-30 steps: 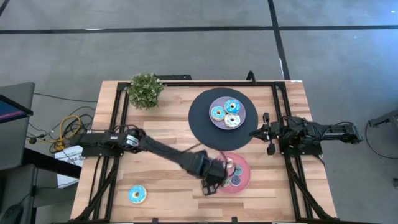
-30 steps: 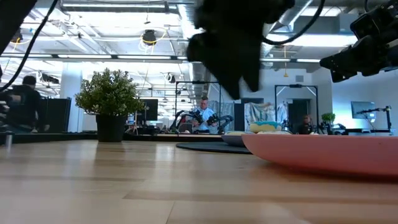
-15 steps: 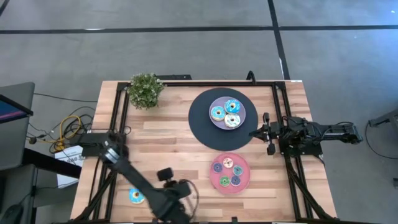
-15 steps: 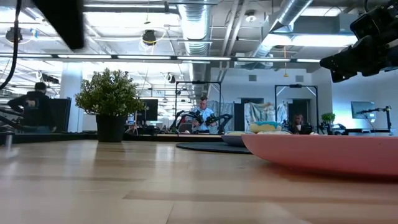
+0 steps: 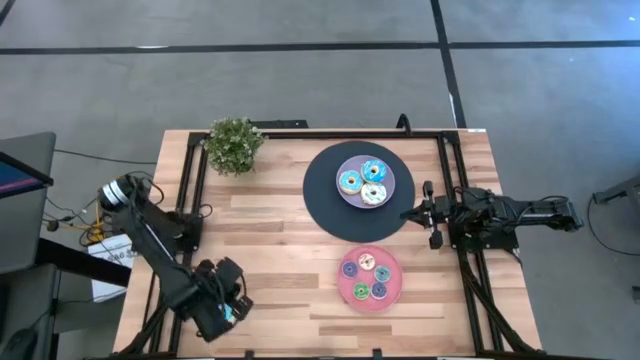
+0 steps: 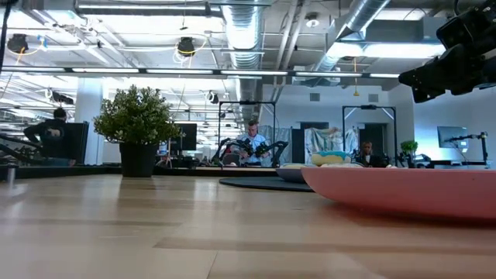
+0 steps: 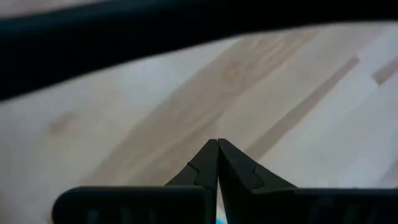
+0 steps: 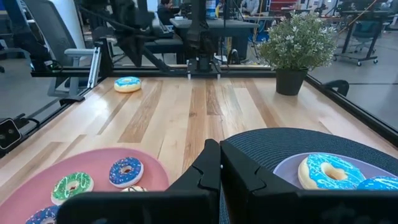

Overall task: Pick & Place donuts
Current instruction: Put the big blue donut into the purple plate

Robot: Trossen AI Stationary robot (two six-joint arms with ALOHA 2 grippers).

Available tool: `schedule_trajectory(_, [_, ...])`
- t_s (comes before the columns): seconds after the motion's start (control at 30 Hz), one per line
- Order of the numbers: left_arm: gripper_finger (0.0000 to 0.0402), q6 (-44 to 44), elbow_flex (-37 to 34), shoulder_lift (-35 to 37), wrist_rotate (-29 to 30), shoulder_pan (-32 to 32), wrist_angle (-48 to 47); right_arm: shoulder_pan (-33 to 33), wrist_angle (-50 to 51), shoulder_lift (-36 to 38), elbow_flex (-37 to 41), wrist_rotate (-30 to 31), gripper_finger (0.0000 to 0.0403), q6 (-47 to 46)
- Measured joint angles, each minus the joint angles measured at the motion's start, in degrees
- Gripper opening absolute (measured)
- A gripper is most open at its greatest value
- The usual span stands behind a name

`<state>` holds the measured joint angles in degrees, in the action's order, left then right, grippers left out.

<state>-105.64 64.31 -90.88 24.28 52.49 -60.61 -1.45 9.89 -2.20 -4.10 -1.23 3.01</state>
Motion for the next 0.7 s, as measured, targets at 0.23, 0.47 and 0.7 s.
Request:
schedule_trajectory(0.23, [0.0023, -2.6, -8.5, 3.4, -10.7, -0.1, 8.7, 0.0, 0.0, 0.0, 0.0, 0.0, 0.0000, 0.0])
schedule_trajectory(0.47, [0.0112, -1.8, -9.1, 3.4, -11.2, 0.0, 6.7, 0.0, 0.0, 0.0, 0.0, 0.0, 0.0000, 0.0])
schedule_trajectory(0.7, [0.0211, -2.9, -9.1, 3.4, -20.1, 0.0, 4.7, 0.0, 0.0, 0.0, 0.0, 0.0, 0.0000, 0.0])
